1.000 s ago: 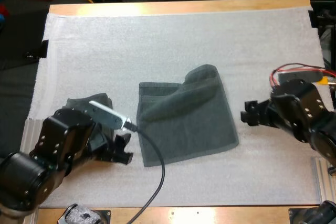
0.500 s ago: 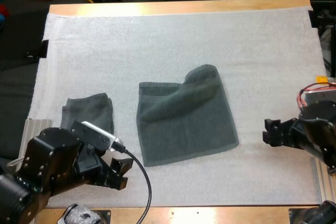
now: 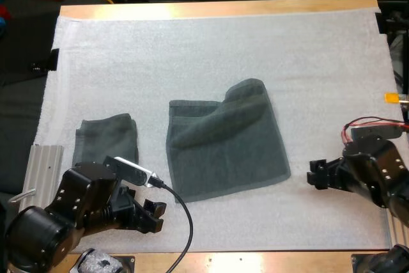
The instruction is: Pick towel from pile, fold and stack
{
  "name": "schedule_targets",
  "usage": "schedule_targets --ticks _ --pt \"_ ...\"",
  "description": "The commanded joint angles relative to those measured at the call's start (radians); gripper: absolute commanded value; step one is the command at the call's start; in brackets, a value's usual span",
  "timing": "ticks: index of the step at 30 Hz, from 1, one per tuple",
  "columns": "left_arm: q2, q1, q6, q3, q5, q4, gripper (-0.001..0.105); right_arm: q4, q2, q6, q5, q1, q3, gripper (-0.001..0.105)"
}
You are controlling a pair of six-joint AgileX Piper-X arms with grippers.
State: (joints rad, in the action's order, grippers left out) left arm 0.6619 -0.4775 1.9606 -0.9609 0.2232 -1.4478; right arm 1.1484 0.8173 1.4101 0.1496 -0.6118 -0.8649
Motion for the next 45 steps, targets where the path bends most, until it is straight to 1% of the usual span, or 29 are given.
schedule_targets --ticks 1,6,9,11,14,16,19,22,25,28,32,39,41,43,44,45 --pt "-0.005 -0.001 0.013 0.002 0.006 0.018 0.066 -0.038 0.002 -0.020 -0.022 0.003 0.020 0.080" --pt "-0.005 -0.001 0.013 0.002 0.009 0.018 0.066 -0.141 0.055 -0.065 -0.072 0.003 0.114 0.080" --pt "-0.005 -0.001 0.013 0.002 0.030 0.018 0.066 -0.197 0.102 -0.106 -0.089 0.013 0.156 0.080" --pt "-0.005 -0.001 0.013 0.002 0.040 0.018 0.066 -0.231 0.135 -0.121 -0.121 0.039 0.177 0.078" --pt "-0.005 -0.001 0.013 0.002 0.043 0.018 0.066 -0.295 0.186 -0.129 -0.192 0.111 0.205 0.072" --pt "-0.005 -0.001 0.013 0.002 0.043 0.017 0.066 -0.344 0.219 -0.129 -0.276 0.175 0.227 0.070" --pt "-0.005 -0.001 0.013 0.002 0.043 0.016 0.066 -0.412 0.262 -0.132 -0.403 0.252 0.263 0.070" --pt "-0.005 -0.001 0.013 0.002 0.043 0.016 0.066 -0.495 0.304 -0.144 -0.532 0.291 0.298 0.070" --pt "-0.005 -0.001 0.013 0.002 0.043 0.016 0.066 -0.588 0.348 -0.183 -0.613 0.294 0.329 0.070" --pt "-0.005 -0.001 0.013 0.002 0.043 0.016 0.066 -0.658 0.398 -0.228 -0.650 0.294 0.347 0.070" --pt "-0.005 -0.001 0.013 0.002 0.043 0.016 0.066 -0.709 0.462 -0.252 -0.661 0.294 0.350 0.070" --pt "-0.005 -0.001 0.013 0.002 0.043 0.016 0.066 -0.813 0.566 -0.310 -0.763 0.292 0.350 0.070" --pt "-0.005 -0.001 0.013 0.002 0.043 0.016 0.066 -0.820 0.584 -0.328 -0.762 0.292 0.350 0.070" --pt "-0.005 -0.001 0.013 0.002 0.043 0.016 0.066 -0.823 0.600 -0.334 -0.756 0.292 0.350 0.065" --pt "-0.005 -0.001 0.013 0.002 0.043 0.016 0.066 -0.822 0.603 -0.334 -0.753 0.292 0.350 0.060" --pt "-0.005 -0.001 0.013 0.002 0.043 0.016 0.066 -0.822 0.604 -0.334 -0.743 0.292 0.350 0.052"
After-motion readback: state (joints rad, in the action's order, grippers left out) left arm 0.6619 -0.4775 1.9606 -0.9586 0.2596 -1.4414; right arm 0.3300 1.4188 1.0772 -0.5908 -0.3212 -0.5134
